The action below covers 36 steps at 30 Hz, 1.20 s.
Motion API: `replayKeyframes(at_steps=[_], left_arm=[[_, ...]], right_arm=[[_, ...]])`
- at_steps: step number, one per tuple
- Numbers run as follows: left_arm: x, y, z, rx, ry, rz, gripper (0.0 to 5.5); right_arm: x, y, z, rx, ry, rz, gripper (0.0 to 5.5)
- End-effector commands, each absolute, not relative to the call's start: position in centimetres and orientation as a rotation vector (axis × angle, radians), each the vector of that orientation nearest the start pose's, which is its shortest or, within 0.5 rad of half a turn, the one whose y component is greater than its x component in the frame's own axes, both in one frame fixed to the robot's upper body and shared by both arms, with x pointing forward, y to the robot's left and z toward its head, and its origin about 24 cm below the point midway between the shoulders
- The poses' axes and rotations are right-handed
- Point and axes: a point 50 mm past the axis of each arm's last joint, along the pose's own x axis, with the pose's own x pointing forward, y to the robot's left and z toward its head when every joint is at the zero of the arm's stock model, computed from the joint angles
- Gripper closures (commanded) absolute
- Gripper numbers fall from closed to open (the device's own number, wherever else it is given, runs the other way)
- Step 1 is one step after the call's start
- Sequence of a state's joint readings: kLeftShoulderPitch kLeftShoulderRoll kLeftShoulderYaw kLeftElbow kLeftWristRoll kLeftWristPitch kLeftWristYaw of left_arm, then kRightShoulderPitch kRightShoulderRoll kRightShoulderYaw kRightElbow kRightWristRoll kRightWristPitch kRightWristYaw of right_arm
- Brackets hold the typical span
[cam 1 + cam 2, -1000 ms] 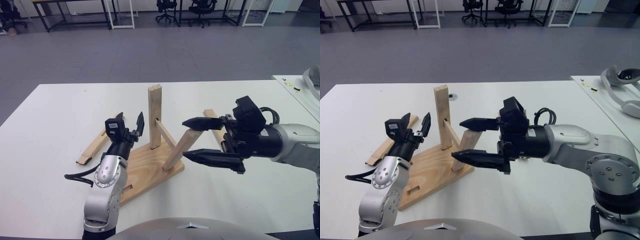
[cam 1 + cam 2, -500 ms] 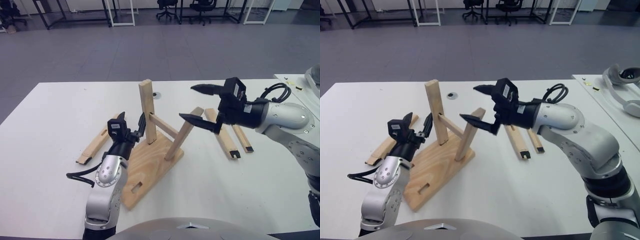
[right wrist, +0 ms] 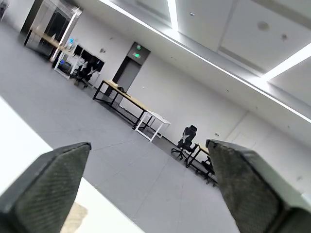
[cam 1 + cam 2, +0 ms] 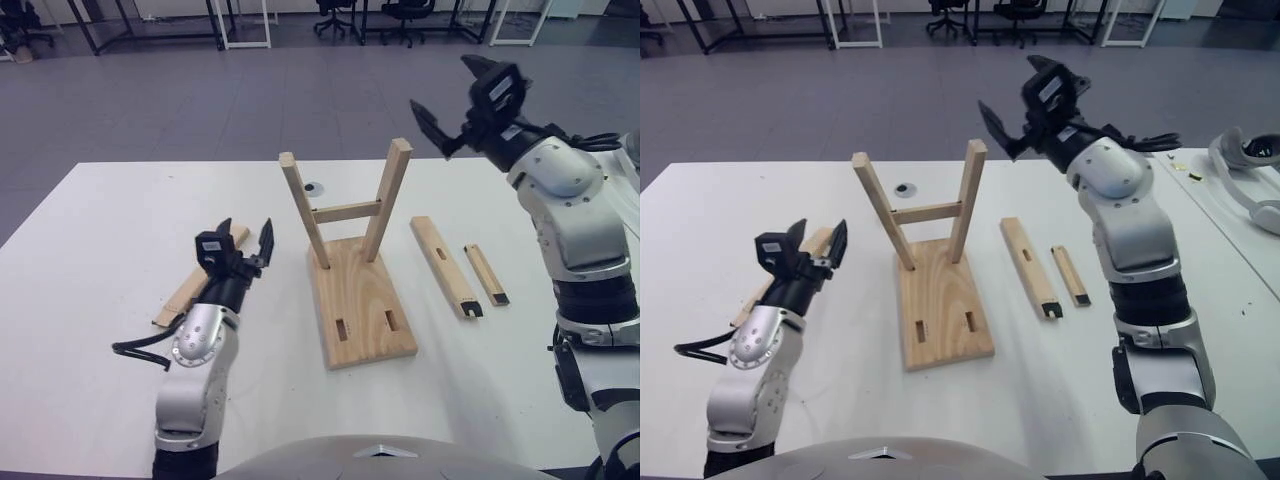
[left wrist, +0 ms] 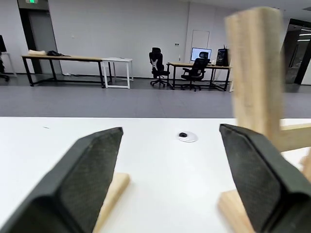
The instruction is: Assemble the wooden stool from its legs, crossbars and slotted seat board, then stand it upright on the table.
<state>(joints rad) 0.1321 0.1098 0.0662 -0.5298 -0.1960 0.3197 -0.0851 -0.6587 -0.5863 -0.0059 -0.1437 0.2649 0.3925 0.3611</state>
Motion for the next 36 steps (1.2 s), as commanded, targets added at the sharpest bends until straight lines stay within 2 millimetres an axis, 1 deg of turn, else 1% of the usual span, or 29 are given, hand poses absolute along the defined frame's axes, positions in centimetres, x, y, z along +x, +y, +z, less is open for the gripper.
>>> replayKeyframes(at_steps=[1,2,4,5,6,8,9,11,16,18,20,22,23,26,28,30,33,34,35,36], left_arm=[[22.7,21.5,9.7,-0.080,-0.037,0.050,1.83],[22.8,22.3,9.3,-0.096,-0.018,0.077,1.83],[22.9,23.1,8.8,-0.104,0.004,0.080,1.83],[22.9,23.2,8.8,-0.119,0.002,0.073,1.83],[23.0,23.2,8.9,-0.127,-0.001,0.066,1.83],[23.1,23.0,9.0,-0.136,-0.009,0.052,1.83],[23.3,22.8,9.2,-0.135,-0.014,0.042,1.83],[23.5,22.5,9.4,-0.142,-0.020,0.026,1.83],[23.7,22.3,9.9,-0.137,-0.031,0.009,1.83],[23.7,22.2,10.0,-0.135,-0.034,0.005,1.83],[23.6,22.1,10.0,-0.135,-0.035,0.003,1.83],[23.6,21.9,10.0,-0.135,-0.034,0.000,1.83],[23.6,21.9,10.0,-0.135,-0.034,-0.002,1.83],[23.5,21.7,10.0,-0.131,-0.033,-0.004,1.83],[23.4,21.7,10.0,-0.129,-0.034,-0.005,1.83],[23.4,21.6,10.0,-0.130,-0.041,-0.002,1.83],[23.3,21.6,10.1,-0.140,-0.045,-0.002,1.83],[23.2,21.6,10.1,-0.141,-0.046,0.000,1.83],[23.2,21.6,10.1,-0.141,-0.046,0.003,1.83],[23.2,21.6,10.1,-0.138,-0.047,0.005,1.83]], right_arm=[[33.0,-23.9,25.3,-0.360,-0.294,0.124,1.05],[33.2,-25.9,24.0,-0.389,-0.230,0.029,1.05],[33.3,-28.1,20.9,-0.449,-0.076,-0.033,1.05],[33.0,-28.8,18.1,-0.486,0.039,-0.024,1.05],[32.5,-29.3,15.2,-0.474,0.148,-0.003,1.05],[31.2,-29.5,10.1,-0.371,0.325,0.054,1.05],[30.6,-29.5,8.3,-0.316,0.386,0.063,1.05],[29.8,-29.7,6.2,-0.248,0.476,0.078,1.05],[28.4,-29.7,4.0,-0.160,0.632,0.133,1.05],[27.6,-29.6,3.1,-0.130,0.695,0.168,1.05],[26.6,-29.9,1.9,-0.097,0.799,0.155,1.05],[25.8,-30.0,1.2,-0.080,0.875,0.163,1.43],[25.5,-30.0,1.1,-0.080,0.888,0.164,1.49],[25.0,-30.0,1.0,-0.056,0.925,0.184,2.17],[24.5,-29.8,0.7,0.022,0.940,0.204,2.48],[23.8,-29.5,-0.1,0.166,0.977,0.185,2.82],[22.9,-29.0,-0.9,0.324,1.003,0.166,3.35],[22.8,-28.9,-0.9,0.342,1.006,0.159,3.45],[22.8,-29.0,-0.9,0.346,1.008,0.153,3.73],[22.7,-29.0,-0.9,0.325,1.012,0.152,3.84]])
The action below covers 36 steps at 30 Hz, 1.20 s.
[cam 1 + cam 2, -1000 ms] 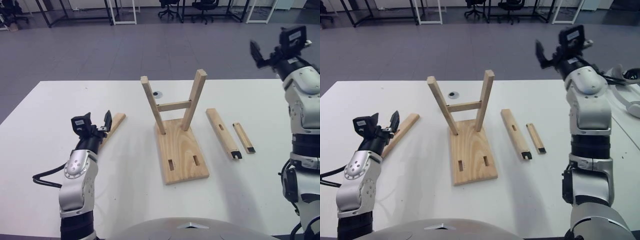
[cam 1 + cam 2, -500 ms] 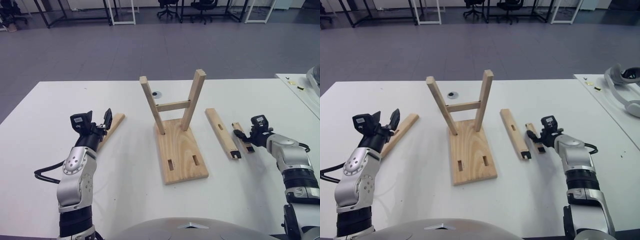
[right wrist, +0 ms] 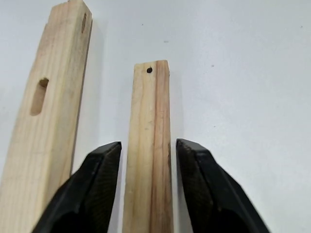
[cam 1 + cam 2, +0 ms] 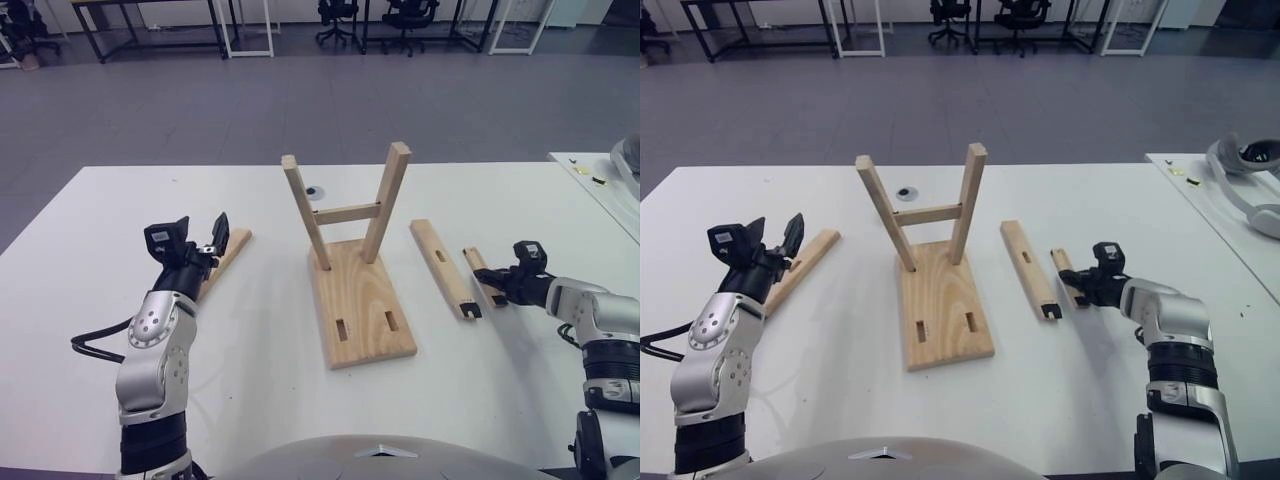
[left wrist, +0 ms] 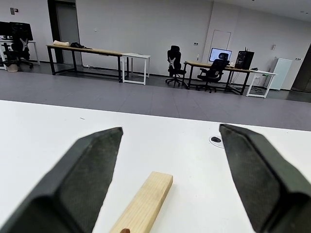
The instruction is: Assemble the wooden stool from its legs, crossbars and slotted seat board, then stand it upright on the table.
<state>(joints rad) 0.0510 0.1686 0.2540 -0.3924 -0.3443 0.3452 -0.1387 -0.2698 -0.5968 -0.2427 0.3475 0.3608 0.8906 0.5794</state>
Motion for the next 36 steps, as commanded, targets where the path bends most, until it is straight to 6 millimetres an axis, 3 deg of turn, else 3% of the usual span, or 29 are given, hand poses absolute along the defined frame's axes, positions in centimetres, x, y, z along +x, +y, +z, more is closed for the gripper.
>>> replayKeyframes(at_steps=[1,5,7,11,13,15,17,20,23,27,32,36], left_arm=[[23.3,21.7,10.1,-0.133,-0.047,0.006,1.83],[23.5,22.0,10.2,-0.105,-0.027,0.023,1.83],[24.1,22.1,11.3,-0.126,-0.054,-0.014,1.83],[27.4,22.1,18.0,-0.244,-0.216,-0.136,1.83],[29.1,20.8,22.1,-0.343,-0.310,-0.246,1.83],[29.8,17.8,25.0,-0.446,-0.322,-0.459,1.83],[29.7,14.7,26.3,-0.521,-0.261,-0.674,1.83],[29.0,10.8,26.9,-0.621,-0.159,-0.910,1.83],[28.8,9.1,27.1,-0.683,-0.100,-0.991,1.83],[28.7,8.5,27.3,-0.715,-0.078,-0.998,1.83],[29.2,8.8,27.5,-0.738,-0.098,-0.933,1.83],[29.8,9.7,27.6,-0.748,-0.133,-0.839,2.59]], right_arm=[[22.6,-29.1,-1.0,0.286,1.018,0.155,4.03],[22.8,-28.2,-0.7,0.016,0.960,0.237,4.10],[24.2,-28.6,0.4,-0.091,0.826,0.185,4.15],[29.8,-28.6,8.7,-0.322,0.304,0.096,4.17],[31.4,-27.0,13.3,-0.388,0.079,0.123,4.17],[32.2,-24.4,18.2,-0.370,-0.146,0.212,4.17],[32.2,-21.4,22.0,-0.302,-0.323,0.326,4.17],[31.3,-17.0,25.6,-0.244,-0.496,0.510,4.17],[30.1,-14.2,26.6,-0.230,-0.559,0.657,4.17],[29.0,-11.9,26.2,-0.198,-0.556,0.799,4.17],[27.9,-10.9,25.1,-0.201,-0.520,0.890,4.17],[27.8,-10.9,24.4,-0.204,-0.491,0.892,4.17]])
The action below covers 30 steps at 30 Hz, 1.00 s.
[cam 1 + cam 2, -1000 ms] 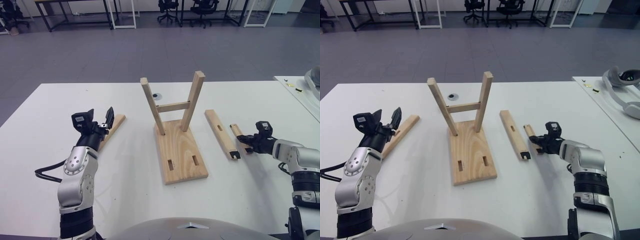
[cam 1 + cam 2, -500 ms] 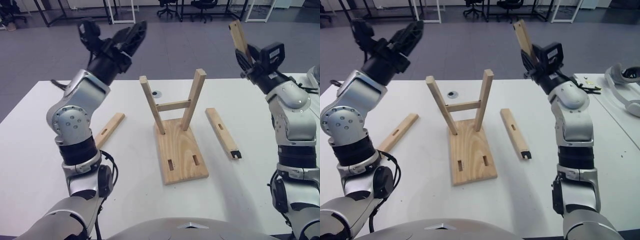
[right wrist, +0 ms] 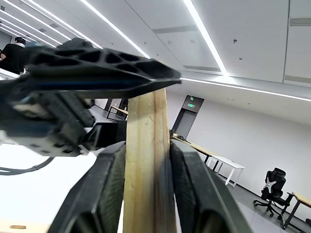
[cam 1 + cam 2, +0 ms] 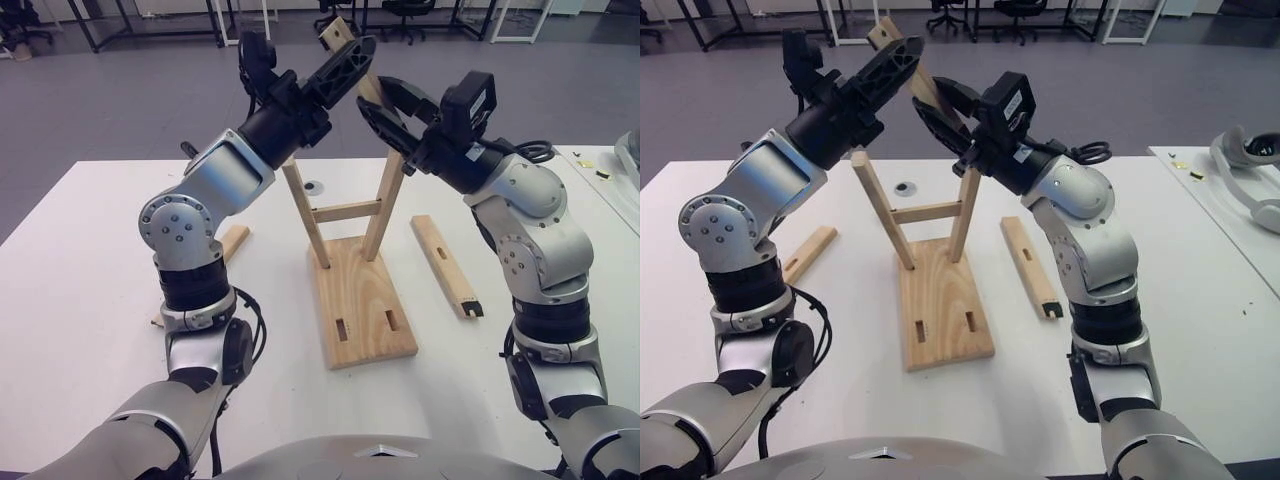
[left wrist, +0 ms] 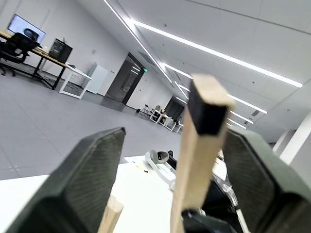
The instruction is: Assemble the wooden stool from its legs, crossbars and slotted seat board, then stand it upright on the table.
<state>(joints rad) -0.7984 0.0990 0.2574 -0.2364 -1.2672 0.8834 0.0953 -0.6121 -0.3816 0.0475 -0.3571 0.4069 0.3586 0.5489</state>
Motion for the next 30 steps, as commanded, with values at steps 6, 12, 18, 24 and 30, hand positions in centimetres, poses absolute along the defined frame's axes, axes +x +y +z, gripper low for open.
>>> replayKeyframes(at_steps=[6,12,18,24,30], left_arm=[[29.4,9.1,26.9,-0.734,-0.105,-0.860,3.73],[29.3,9.0,26.9,-0.735,-0.102,-0.874,4.69],[29.7,9.5,27.0,-0.740,-0.121,-0.841,5.09],[30.8,12.3,28.5,-0.697,-0.210,-0.733,5.09],[30.4,22.6,32.8,-0.457,-0.402,-0.467,5.09]], right_arm=[[27.9,-10.9,24.5,-0.210,-0.494,0.876,4.17],[27.8,-10.8,24.5,-0.213,-0.494,0.876,4.17],[27.7,-10.7,24.0,-0.178,-0.451,0.906,4.17],[27.5,-10.8,24.1,-0.108,-0.438,0.919,3.10],[27.9,-12.0,24.6,-0.007,-0.463,0.773,3.05]])
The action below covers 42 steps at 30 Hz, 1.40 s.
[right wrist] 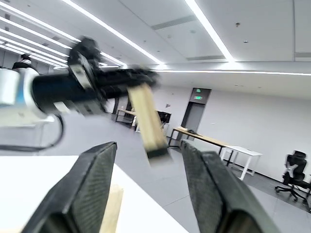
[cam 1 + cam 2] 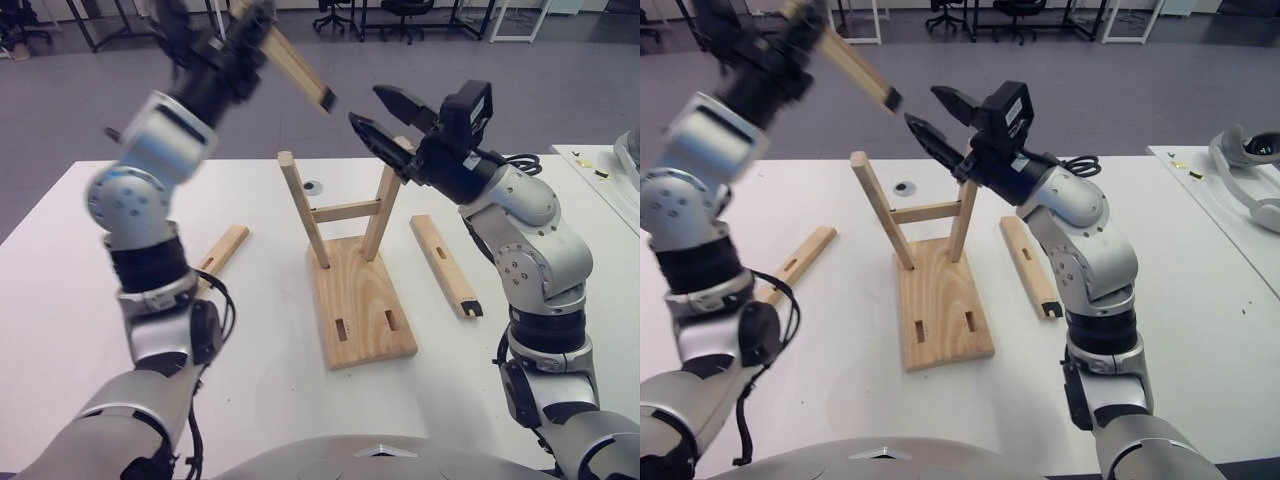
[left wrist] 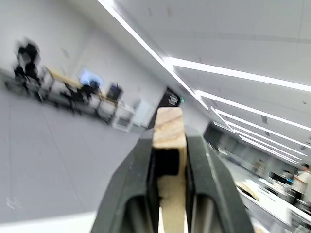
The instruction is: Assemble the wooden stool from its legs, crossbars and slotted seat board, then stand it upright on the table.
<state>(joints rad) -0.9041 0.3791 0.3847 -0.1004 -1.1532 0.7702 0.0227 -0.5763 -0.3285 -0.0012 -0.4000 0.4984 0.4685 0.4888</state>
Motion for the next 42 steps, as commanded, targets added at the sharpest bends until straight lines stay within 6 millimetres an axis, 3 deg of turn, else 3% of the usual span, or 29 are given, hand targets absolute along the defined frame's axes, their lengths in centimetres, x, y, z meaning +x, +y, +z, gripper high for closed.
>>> replayKeyframes(at_steps=[1,4,7,10,12,20,24,42], left_arm=[[30.2,24.1,32.1,-0.367,-0.374,-0.426,5.09],[29.6,25.9,28.0,-0.104,-0.185,-0.402,5.09],[29.4,26.9,23.3,0.020,-0.036,-0.410,5.09],[29.2,27.1,19.3,0.055,0.052,-0.465,5.09],[28.9,27.7,17.8,0.077,0.081,-0.459,5.09],[27.5,29.9,14.5,0.055,0.106,-0.347,5.09],[26.5,29.9,13.0,0.001,0.068,-0.316,5.09],[27.2,28.6,11.0,0.006,0.070,-0.371,5.09]], right_arm=[[28.0,-12.2,24.6,0.007,-0.462,0.745,3.05],[28.1,-12.7,24.6,0.036,-0.464,0.693,3.05],[28.2,-13.6,25.4,0.044,-0.500,0.627,3.05],[29.5,-18.6,28.3,0.047,-0.581,0.413,3.05],[29.7,-20.3,29.7,0.039,-0.620,0.357,3.05],[29.7,-21.6,30.7,0.006,-0.664,0.321,3.05],[29.8,-21.7,30.6,-0.002,-0.665,0.325,3.05],[29.6,-22.1,30.6,-0.010,-0.676,0.319,3.05]])
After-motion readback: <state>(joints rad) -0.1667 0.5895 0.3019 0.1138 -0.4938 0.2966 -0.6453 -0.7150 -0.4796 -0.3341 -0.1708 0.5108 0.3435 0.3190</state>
